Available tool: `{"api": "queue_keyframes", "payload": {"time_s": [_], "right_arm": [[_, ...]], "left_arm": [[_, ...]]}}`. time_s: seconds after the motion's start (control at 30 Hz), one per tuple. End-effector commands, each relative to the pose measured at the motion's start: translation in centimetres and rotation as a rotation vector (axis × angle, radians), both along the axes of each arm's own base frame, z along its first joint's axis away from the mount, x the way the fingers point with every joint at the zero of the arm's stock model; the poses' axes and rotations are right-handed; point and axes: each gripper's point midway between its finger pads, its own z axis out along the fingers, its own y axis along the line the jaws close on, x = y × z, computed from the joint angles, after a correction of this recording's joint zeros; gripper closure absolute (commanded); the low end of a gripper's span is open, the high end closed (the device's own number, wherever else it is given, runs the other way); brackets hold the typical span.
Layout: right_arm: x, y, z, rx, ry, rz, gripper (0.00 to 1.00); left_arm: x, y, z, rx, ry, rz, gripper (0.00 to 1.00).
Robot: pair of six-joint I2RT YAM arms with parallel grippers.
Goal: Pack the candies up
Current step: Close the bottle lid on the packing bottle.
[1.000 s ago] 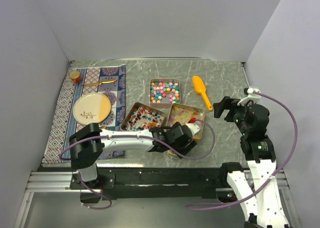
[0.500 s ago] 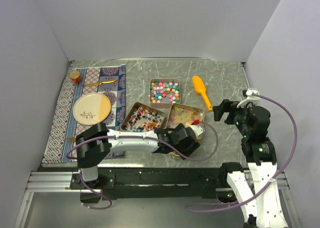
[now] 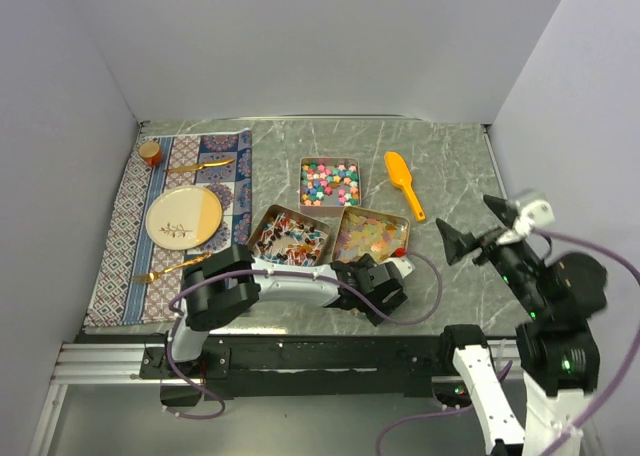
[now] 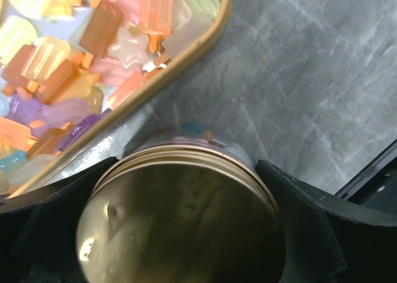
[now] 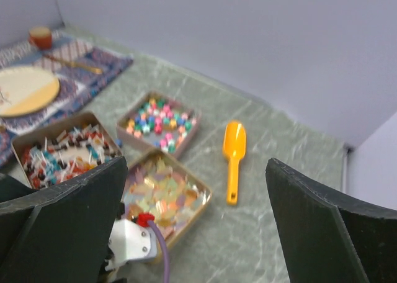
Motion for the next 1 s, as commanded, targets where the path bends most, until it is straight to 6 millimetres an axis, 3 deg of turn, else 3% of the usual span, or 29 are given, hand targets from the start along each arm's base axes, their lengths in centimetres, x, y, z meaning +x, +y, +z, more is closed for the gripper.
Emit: {"api": "queue_keyframes", "payload": {"time_s": [0.0,0.17,0.4,0.67,0.97], "right_arm": [[2.6,-0.7,-3.9,-0.01,0.139,-0.044,0.0],[2.9,-0.7,-4.9,-0.006,0.158,-0.041,0.0],[3.4,-0.4,-6.1,-0.018,0.194,-0.019,0.0],[4.5,-0.5,-8.9,0.095,0.275,-0.064,0.0],[6.0,0.3,-9.9,0.089,0.322,-0.013,0.0]], "left_arm": [[-0.1,-0.5,1.4,-0.014,0.001,0.009,0.03],[-0.1,-0.8,2.8,-0.041,-0.01,-0.009,0.03],[-0.4,-1.5,7.4,-0.122,-0.017,-0.042,0.03],[-0.8,0.4,6.9,-0.119,-0.028,-0.048,0.03],[-0.9,-0.3,7.0,-0.154,-0.039,-0.075,0.03]]}}
